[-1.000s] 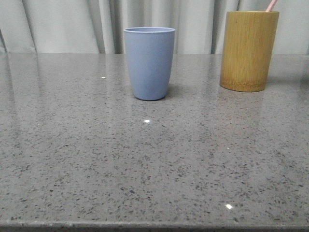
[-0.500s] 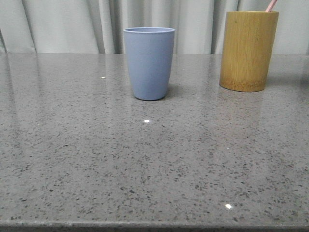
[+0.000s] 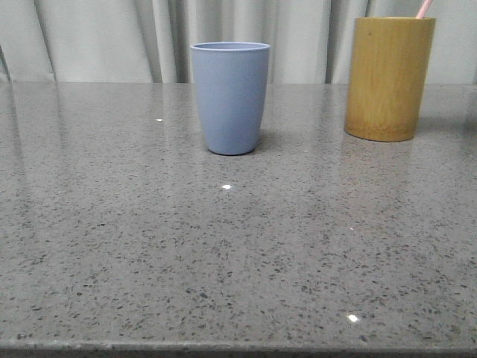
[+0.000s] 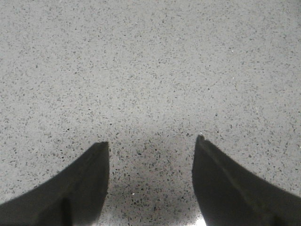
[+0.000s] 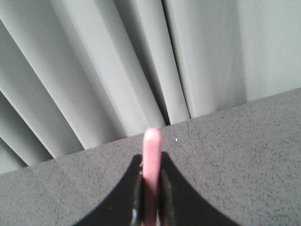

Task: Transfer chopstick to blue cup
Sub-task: 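Lift the pink stick up out of the bamboo holder with the right gripper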

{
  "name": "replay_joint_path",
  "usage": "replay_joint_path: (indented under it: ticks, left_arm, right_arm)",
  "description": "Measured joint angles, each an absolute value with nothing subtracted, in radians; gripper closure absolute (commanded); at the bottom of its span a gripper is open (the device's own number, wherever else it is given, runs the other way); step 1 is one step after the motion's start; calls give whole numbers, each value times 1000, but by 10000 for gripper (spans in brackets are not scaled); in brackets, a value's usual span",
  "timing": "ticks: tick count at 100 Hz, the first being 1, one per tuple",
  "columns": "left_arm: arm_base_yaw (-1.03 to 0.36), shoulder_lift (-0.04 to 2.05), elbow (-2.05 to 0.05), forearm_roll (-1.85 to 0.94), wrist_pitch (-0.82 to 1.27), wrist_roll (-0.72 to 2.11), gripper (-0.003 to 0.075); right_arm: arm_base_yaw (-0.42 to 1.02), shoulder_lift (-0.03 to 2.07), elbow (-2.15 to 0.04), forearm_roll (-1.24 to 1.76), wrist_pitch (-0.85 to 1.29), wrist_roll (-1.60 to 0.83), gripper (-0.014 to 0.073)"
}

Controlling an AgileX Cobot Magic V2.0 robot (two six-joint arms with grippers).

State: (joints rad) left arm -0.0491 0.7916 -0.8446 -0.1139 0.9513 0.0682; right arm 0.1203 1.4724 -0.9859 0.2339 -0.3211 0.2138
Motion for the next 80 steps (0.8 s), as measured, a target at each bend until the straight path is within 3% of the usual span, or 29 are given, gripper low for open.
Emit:
replay_joint_path:
  ticks: [44,80]
  left_arm:
    - [-49,792,-845,-114,951,68,332]
    - [-49,792,-845,-114,951,68,332]
  right_arm:
    - [120,1459,-1054,235,-280,214,633]
    - [127,1369,-1266,235,-38,212,633]
